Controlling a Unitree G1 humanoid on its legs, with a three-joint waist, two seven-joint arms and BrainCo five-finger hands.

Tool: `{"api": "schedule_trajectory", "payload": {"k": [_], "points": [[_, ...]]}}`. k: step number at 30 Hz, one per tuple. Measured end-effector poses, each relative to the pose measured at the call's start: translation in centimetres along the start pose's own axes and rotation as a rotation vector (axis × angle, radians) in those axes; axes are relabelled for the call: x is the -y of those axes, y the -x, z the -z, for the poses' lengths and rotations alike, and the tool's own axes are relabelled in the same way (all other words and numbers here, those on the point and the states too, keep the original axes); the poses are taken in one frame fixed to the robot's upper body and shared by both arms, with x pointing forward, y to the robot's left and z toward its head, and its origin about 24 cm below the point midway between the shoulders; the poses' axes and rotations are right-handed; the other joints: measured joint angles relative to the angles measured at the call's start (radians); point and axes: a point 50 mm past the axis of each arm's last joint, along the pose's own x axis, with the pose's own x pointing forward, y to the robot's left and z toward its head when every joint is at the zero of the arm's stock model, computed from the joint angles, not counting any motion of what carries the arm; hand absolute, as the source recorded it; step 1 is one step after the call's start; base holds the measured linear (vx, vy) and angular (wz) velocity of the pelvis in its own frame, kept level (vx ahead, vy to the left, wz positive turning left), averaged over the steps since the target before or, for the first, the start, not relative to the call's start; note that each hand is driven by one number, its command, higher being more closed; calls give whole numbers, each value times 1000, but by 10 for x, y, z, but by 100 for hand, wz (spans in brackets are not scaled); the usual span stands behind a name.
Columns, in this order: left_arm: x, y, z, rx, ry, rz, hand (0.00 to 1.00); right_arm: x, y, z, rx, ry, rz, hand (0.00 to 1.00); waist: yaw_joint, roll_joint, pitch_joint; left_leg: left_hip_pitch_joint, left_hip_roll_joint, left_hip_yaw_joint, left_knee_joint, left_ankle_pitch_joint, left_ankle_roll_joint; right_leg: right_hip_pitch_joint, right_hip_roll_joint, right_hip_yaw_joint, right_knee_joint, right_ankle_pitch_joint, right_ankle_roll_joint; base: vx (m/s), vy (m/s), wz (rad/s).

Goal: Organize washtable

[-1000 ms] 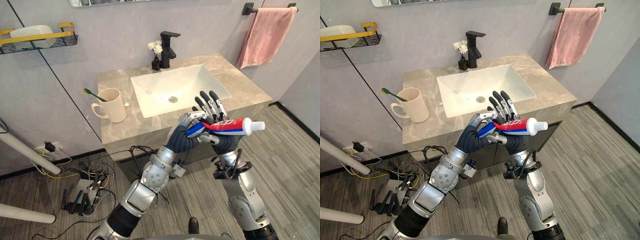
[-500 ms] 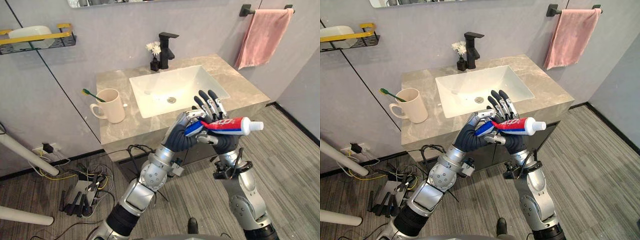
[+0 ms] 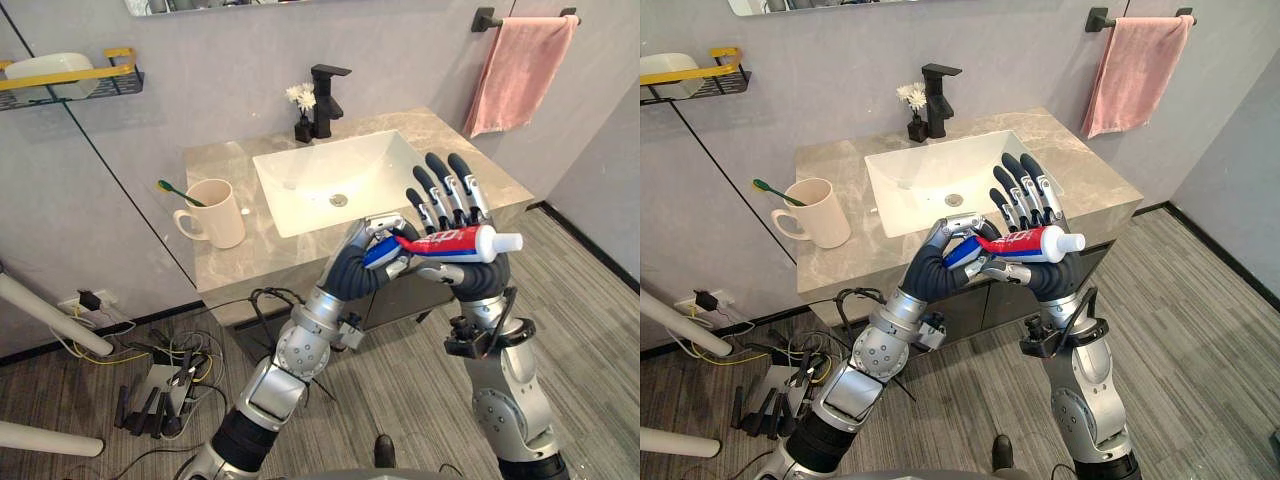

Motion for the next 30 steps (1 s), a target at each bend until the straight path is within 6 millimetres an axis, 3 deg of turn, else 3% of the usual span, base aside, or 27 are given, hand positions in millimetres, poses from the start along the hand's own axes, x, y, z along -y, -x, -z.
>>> {"api": "schedule_trajectory", "payload": {"k": [24, 25, 30], "points": [[5, 5, 3, -30, 22, 15, 100, -4, -1, 0, 16, 27, 27, 100, 0, 4, -2, 0, 0, -3, 0, 0, 0, 2, -1, -10, 0, 0, 0, -13, -10, 0], [6, 5, 4, -33, 24, 14, 0, -4, -1, 0, 18, 31, 39, 100, 0, 4, -3, 0, 0, -3, 0, 0, 0, 2, -1, -10, 0, 0, 0, 0, 0, 0], [7, 5, 7, -54, 30, 7, 0, -2, -1, 0, 17, 103, 64, 100, 0, 4, -3, 2, -1, -4, 0, 0, 0, 4, -1, -11, 0, 0, 0, 0, 0, 0]]}}
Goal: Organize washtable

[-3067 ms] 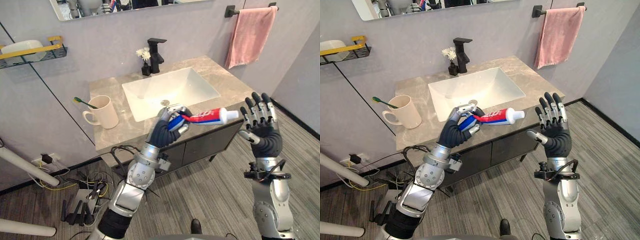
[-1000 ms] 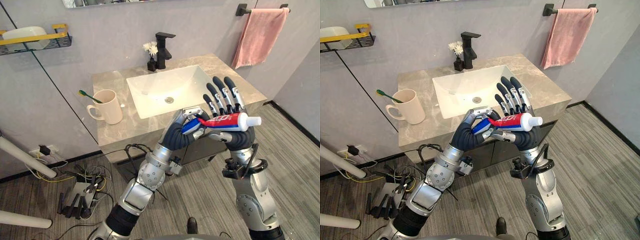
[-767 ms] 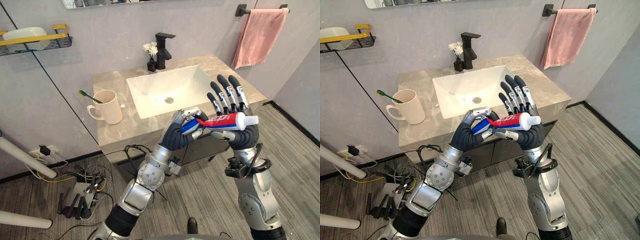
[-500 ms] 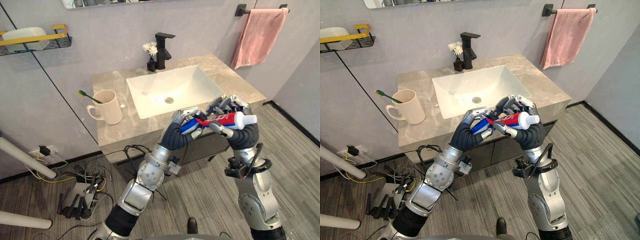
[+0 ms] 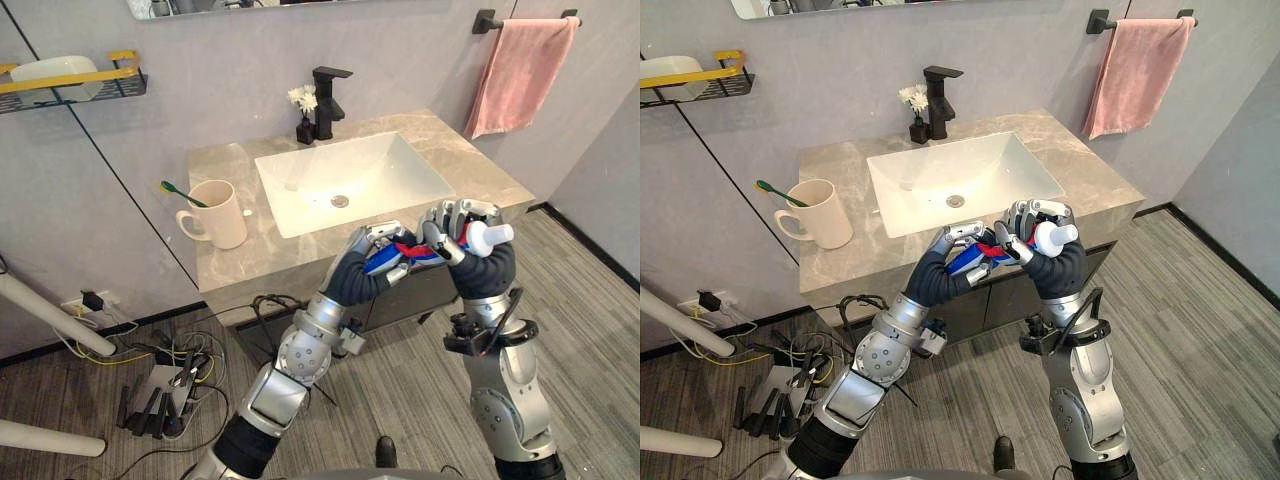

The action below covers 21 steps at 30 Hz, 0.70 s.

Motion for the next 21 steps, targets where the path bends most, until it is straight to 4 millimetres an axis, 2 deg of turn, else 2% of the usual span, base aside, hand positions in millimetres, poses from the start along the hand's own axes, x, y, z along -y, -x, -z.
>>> {"api": "schedule_trajectory", "payload": {"k": [7, 12, 17, 21], "points": [[-22, 1, 8, -39, -42, -113, 0, 36, 4, -19, 62, 186, 194, 100, 0, 1, -1, 9, -1, -3, 1, 0, 0, 9, -1, -3, 0, 0, 0, 0, 0, 0], [-32, 5, 12, -64, -60, -157, 0, 51, 8, -29, 98, 261, 274, 100, 0, 14, -9, 13, -1, -3, 0, 0, 0, 13, -1, -3, 0, 0, 0, 0, 0, 0], [-59, 18, 12, -88, -113, -284, 0, 68, 13, -41, 121, 343, 345, 100, 0, 23, -15, 15, 0, -3, 1, 0, 0, 15, 0, -4, 0, -1, -1, 0, 0, 0], [-72, 27, 11, -105, -165, -343, 0, 70, 10, -43, 140, 351, 357, 100, 2, 22, -15, 16, 0, -7, 0, 0, 0, 20, -2, -9, 0, -1, -1, -22, -10, 3]]}}
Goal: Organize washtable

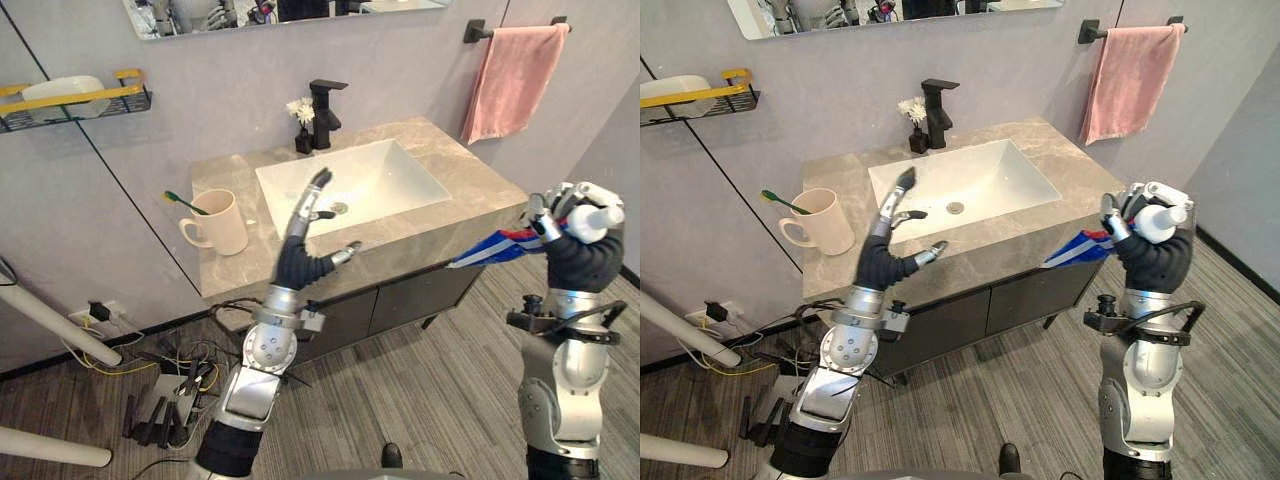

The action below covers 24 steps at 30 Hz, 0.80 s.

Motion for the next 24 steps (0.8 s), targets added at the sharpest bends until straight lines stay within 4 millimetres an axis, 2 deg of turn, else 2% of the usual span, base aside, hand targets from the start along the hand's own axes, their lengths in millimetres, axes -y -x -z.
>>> {"api": "schedule_trajectory", "payload": {"k": [6, 8, 11, 12, 16, 18, 20, 21, 23, 24], "points": [[-25, 10, -2, -4, -90, -117, 0, -3, -38, 0, 101, -14, 2, 100, 7, -7, -1, -2, -1, -43, -3, 5, 2, 23, -7, -42, 0, -8, 2, -36, -23, 22], [-34, 14, 0, -21, -113, -163, 0, -3, -54, -1, 130, -21, 8, 100, 25, -11, 0, -15, -3, -69, -9, 12, 5, 30, -13, -70, 0, -13, 4, -49, -26, 42], [-47, 29, 5, -79, -153, -241, 0, -2, -89, -1, 168, -12, 18, 100, 51, -31, 0, -15, -20, -134, -55, 52, 6, 47, -28, -134, 0, -21, 7, -2, -28, 68], [-50, 37, 9, -120, -165, -262, 0, 2, -111, -6, 192, -14, 47, 100, 78, -48, 0, -12, -34, -175, -78, 80, 6, 51, -34, -169, 0, -22, 8, 26, -27, 79], [-53, 56, 20, -215, -191, -254, 0, -2, -146, -15, 225, -46, 73, 100, 115, -74, 6, -22, -36, -247, -103, 111, 3, 70, -36, -235, 0, -22, 8, 4, -25, 66], [-52, 67, 32, -286, -199, -240, 0, -5, -161, -19, 229, -47, 56, 100, 145, -87, 12, -23, -35, -280, -115, 125, 3, 81, -37, -264, 0, -22, 8, -21, -18, 50], [-48, 89, 60, -445, -204, -200, 0, -18, -178, -25, 233, -78, 18, 100, 168, -101, 17, -27, -40, -314, -140, 144, 3, 84, -45, -290, 0, -26, 12, -56, -6, 47], [-46, 95, 68, -488, -206, -183, 0, -21, -182, -28, 239, -86, 7, 100, 170, -107, 21, -31, -43, -323, -146, 151, 4, 84, -49, -299, 0, -29, 13, -70, 7, 41], [-39, 122, 96, -666, -202, -121, 0, -34, -193, -32, 235, -129, -25, 100, 180, -134, 37, -39, -51, -331, -154, 162, 3, 81, -58, -310, 0, -41, 17, -69, 9, 25], [-38, 130, 103, -715, -199, -102, 0, -37, -194, -31, 228, -132, -35, 100, 184, -140, 40, -41, -51, -332, -154, 162, 3, 81, -57, -311, 0, -41, 17, -64, 3, 6]]}}
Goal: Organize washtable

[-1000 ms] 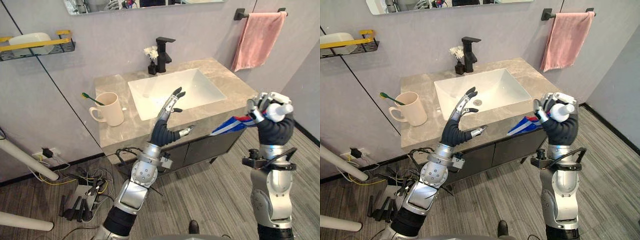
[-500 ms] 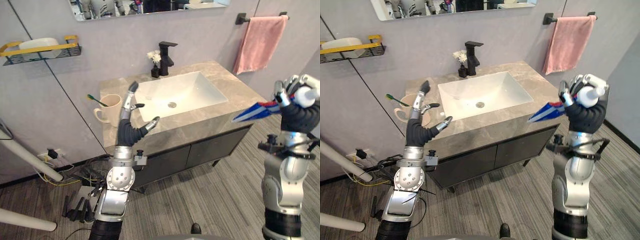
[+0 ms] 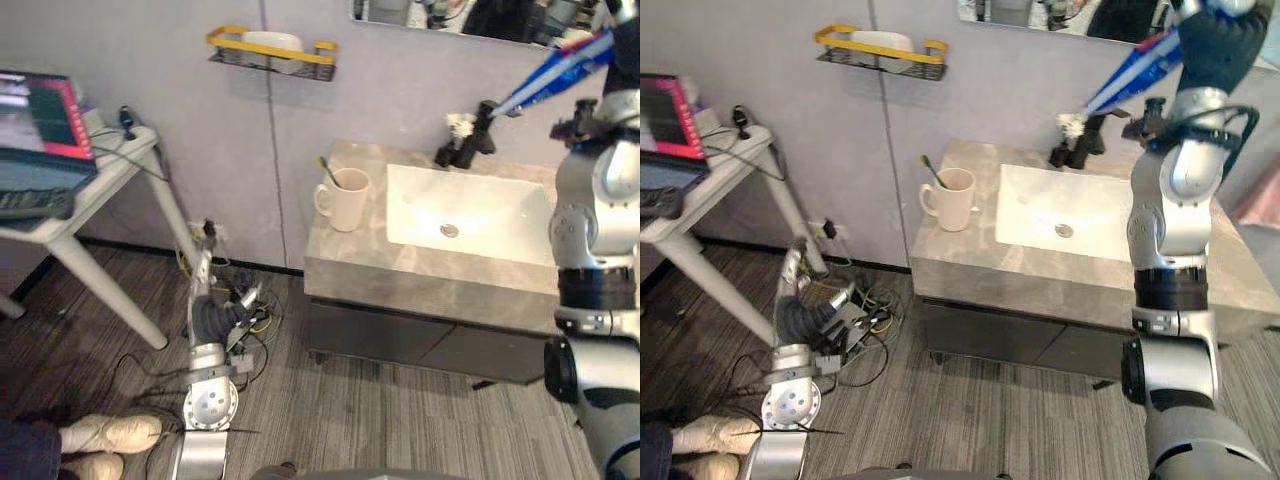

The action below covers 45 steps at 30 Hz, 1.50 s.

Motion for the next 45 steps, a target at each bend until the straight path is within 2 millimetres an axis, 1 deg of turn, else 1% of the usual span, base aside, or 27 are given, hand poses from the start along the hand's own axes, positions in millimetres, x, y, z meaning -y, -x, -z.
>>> {"api": "schedule_trajectory", "payload": {"k": [2, 3, 5, 8, 10, 14, 18, 21, 23, 26, 27, 32, 34, 36, 38, 40, 45], "points": [[9, 9, 33, -157, -22, 73, 0, -5, -1, 3, -20, -34, -12, 100, 7, -24, 13, -16, 0, -13, 10, 0, 0, -4, 1, -12, 0, 0, 0, -53, -2, 13], [10, 12, 39, -191, -24, 86, 0, -5, -1, 4, -24, -42, -11, 100, 7, -30, 15, -22, 0, -17, 11, 0, -1, -8, 1, -16, 0, 0, 0, -39, -4, 18], [14, 21, 60, -298, -21, 130, 0, -5, 0, 5, -35, -66, -5, 100, 10, -46, 26, -47, 1, -24, 17, 4, -6, -25, 3, -24, 0, 1, -1, -21, -2, 13], [17, 31, 77, -399, -10, 163, 0, -7, 0, 7, -53, -64, -13, 100, 9, -50, 38, -59, 4, -26, 29, 5, -6, -32, 6, -25, 0, 1, -1, 1, -1, 2], [18, 34, 83, -433, 5, 164, 0, -7, 0, 8, -57, -71, -14, 100, 8, -51, 49, -61, 6, -27, 31, 5, -6, -32, 8, -24, 0, 1, -1, 0, 0, 0], [20, 33, 89, -470, 6, 170, 0, -5, 1, 13, -86, -90, 2, 100, 6, -60, 74, -65, 8, -24, 31, 4, -6, -38, 9, -21, 0, 1, -1, -4, 3, -3], [21, 28, 93, -493, 21, 165, 0, -6, 3, 20, -120, -114, 9, 100, 8, -78, 102, -99, 15, -20, 47, 4, -7, -68, 17, -18, 0, 10, -13, -10, 1, -4], [21, 30, 98, -526, 37, 159, 0, -6, 4, 28, -151, -135, 34, 100, 10, -88, 115, -111, 19, -18, 51, 3, -8, -81, 22, -15, 0, 14, -18, -7, 0, -5], [22, 29, 100, -546, 63, 152, 0, -14, -8, 22, -128, -176, 36, 100, 13, -90, 140, -133, 23, -10, 61, 2, -9, -104, 25, -2, 0, 23, -26, -36, 13, -15], [20, 28, 101, -554, 73, 141, 0, -26, -14, 17, -111, -196, 2, 100, 18, -92, 155, -147, 41, 5, 62, 0, -13, -130, 42, 19, 0, 51, -27, -27, 12, -22], [20, 28, 101, -553, 73, 141, 0, -28, -15, 16, -108, -197, -3, 100, 18, -92, 158, -150, 45, 6, 62, 0, -13, -133, 45, 23, 0, 56, -30, -2, 16, -14], [19, 22, 99, -536, 69, 143, 0, -29, -15, 16, -107, -196, 7, 100, 33, -99, 181, -158, 55, 1, 62, 1, -15, -141, 55, 33, 0, 64, -27, 5, 10, 1], [20, 19, 99, -538, 68, 147, 0, -29, -15, 16, -109, -196, 7, 100, 34, -99, 188, -169, 55, -12, 62, 4, -19, -145, 56, 31, 0, 64, -27, 18, 24, 13], [20, 17, 98, -529, 68, 145, 0, -29, -16, 15, -105, -197, 9, 100, 36, -106, 192, -182, 57, -19, 63, 7, -23, -155, 58, 28, 0, 64, -27, 19, 17, 10], [19, 14, 96, -519, 78, 142, 0, -32, -19, 12, -94, -201, 14, 100, 36, -109, 210, -188, 58, -25, 64, 10, -26, -157, 59, 24, 0, 64, -27, 11, 17, 9], [19, 12, 95, -512, 77, 144, 0, -33, -22, 8, -83, -206, 12, 100, 36, -112, 218, -198, 59, -31, 65, 11, -27, -163, 60, 20, 0, 64, -27, 6, 20, 7], [19, 7, 92, -500, 85, 140, 0, -36, -22, 8, -85, -205, 5, 100, 36, -121, 233, -219, 58, -41, 80, 11, -27, -172, 61, 10, 0, 64, -27, 22, 27, 7]]}}
